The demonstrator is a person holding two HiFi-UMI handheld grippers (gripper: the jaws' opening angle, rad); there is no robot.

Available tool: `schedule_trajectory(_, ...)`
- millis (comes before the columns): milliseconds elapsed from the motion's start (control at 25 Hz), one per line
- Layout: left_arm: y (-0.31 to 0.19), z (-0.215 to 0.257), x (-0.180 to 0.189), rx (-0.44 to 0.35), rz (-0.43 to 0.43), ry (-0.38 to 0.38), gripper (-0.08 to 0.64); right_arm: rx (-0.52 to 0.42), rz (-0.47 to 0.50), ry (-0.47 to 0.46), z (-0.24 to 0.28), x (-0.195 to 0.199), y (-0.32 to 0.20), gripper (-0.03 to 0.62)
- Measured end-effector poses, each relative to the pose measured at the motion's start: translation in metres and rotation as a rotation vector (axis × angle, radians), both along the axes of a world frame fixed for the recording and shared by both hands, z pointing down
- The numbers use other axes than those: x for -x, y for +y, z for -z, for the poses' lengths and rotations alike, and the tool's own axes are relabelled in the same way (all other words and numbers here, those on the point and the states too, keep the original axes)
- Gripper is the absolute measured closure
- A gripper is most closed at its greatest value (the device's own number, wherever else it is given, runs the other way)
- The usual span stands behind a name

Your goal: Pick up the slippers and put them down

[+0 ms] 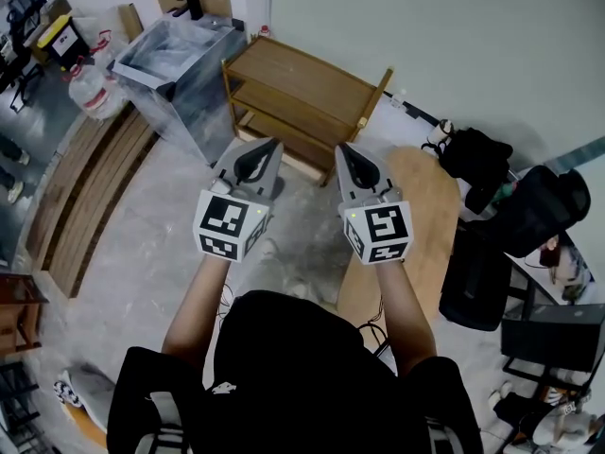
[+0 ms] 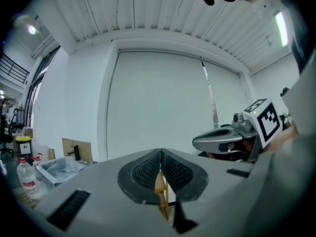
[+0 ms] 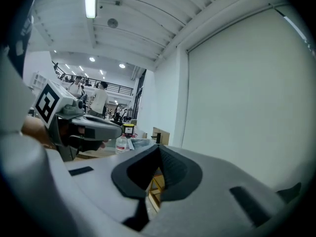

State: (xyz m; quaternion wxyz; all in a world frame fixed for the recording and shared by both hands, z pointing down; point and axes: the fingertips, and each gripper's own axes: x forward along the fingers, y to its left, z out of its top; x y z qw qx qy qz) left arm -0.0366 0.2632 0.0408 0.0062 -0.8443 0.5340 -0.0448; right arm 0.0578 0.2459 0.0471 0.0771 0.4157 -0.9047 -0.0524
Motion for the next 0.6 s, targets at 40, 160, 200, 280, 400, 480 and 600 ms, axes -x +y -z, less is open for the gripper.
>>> schedule_trajectory(40,0.002,0.002,-0.002,-0.004,0.0,-0.003,0.553,-0.002,0.002,-0.007,0.002,0.0,0.003,0.592)
schedule_trajectory(160,0.004,0.008,-0.006,-0.018,0.005,-0.015,0.554,-0.013,0.003,-0.02,0.007,-0.002,0.007,0.592)
schedule_trajectory(200,0.005,0.011,-0.006,-0.021,0.007,-0.016,0.554,-0.017,0.003,-0.021,0.008,-0.002,0.008,0.592)
schedule_trajectory(280,0.007,0.014,-0.005,-0.027,0.01,-0.019,0.554,-0.023,0.004,-0.023,0.012,-0.002,0.009,0.592)
schedule_trajectory(400,0.009,0.017,-0.005,-0.037,0.012,-0.025,0.554,-0.03,0.002,-0.028,0.016,-0.002,0.011,0.592)
schedule_trajectory(480,0.01,0.019,-0.004,-0.041,0.015,-0.024,0.552,-0.032,0.001,-0.03,0.018,-0.002,0.011,0.592)
schedule_trajectory(600,0.01,0.021,-0.001,-0.043,0.018,-0.026,0.552,-0.033,0.0,-0.031,0.019,-0.002,0.011,0.592)
